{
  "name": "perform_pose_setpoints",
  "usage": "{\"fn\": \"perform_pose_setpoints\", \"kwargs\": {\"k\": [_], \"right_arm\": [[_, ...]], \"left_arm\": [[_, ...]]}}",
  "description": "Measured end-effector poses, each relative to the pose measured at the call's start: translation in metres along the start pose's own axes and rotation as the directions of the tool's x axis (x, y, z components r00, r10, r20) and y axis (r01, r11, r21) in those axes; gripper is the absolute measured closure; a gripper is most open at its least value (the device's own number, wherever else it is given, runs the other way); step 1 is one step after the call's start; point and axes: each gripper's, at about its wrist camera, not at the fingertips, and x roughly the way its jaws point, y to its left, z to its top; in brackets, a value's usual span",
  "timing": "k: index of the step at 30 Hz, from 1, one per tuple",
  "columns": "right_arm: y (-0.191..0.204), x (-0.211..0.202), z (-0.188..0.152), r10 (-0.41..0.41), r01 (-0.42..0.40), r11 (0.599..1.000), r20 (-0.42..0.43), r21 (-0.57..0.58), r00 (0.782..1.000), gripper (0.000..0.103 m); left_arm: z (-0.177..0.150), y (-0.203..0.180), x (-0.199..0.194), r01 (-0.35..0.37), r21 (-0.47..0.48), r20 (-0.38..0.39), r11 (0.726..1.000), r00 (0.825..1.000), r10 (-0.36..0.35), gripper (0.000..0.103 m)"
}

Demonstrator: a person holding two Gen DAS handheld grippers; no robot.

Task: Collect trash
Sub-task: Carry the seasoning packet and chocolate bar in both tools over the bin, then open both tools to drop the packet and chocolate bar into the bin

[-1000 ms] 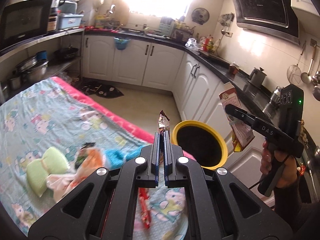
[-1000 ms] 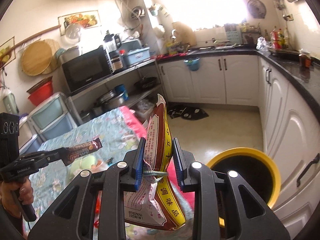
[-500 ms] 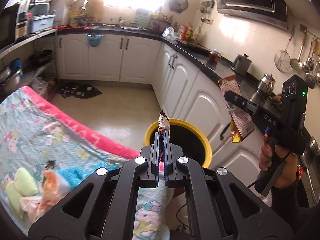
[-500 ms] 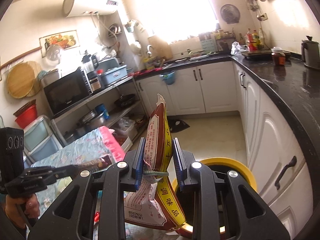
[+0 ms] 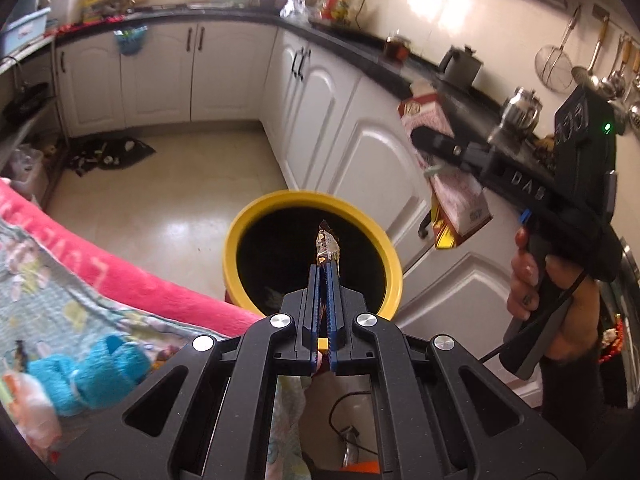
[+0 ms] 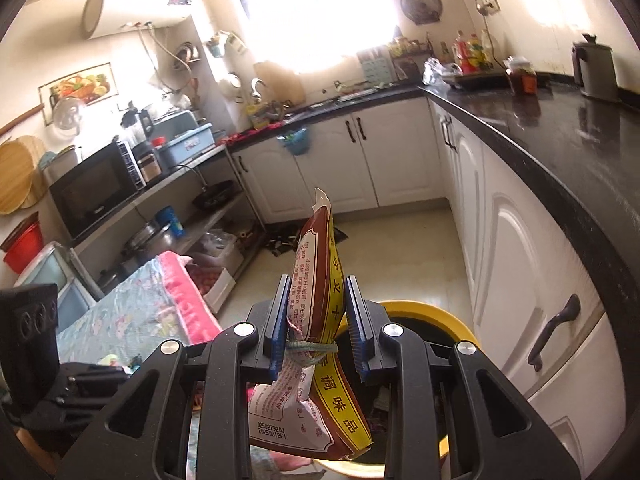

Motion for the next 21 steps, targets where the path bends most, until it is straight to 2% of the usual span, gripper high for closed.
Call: {"fn": "perform_pose_setpoints", "kwargs": {"k": [6,15,18,20,21], "right_arm": [[-0.018,0.031,-0.01,-0.033,0.034,0.999,-0.045,0.021,0.998,0.077],[-0.034,0.067,-0.022,-0.064,0.07,0.996,-0.102,0.054,0.993,0.074],[-0.04,0.074,-0.023,-0.073,0.081,0.994,-0.119,0.068,0.99,0.068],[-0.042,0.072,-0.023,-0.08,0.089,0.994,-0.121,0.069,0.989,0.065],[-0.042,0.07,-0.022,-0.082,0.09,0.994,-0.117,0.069,0.99,0.065]], "left_arm": [[0.001,0.008,0.036,0.001,-0.017,-0.061,1.0,0.998,-0.002,0.102],[0.006,0.015,0.064,-0.008,-0.023,-0.098,1.0,0.995,0.006,0.101],[0.007,0.021,0.069,-0.021,-0.045,-0.099,0.999,0.995,0.016,0.096],[0.007,0.026,0.067,-0.03,-0.066,-0.093,0.997,0.995,0.024,0.088],[0.007,0.028,0.064,-0.037,-0.072,-0.084,0.997,0.996,0.031,0.08]]}}
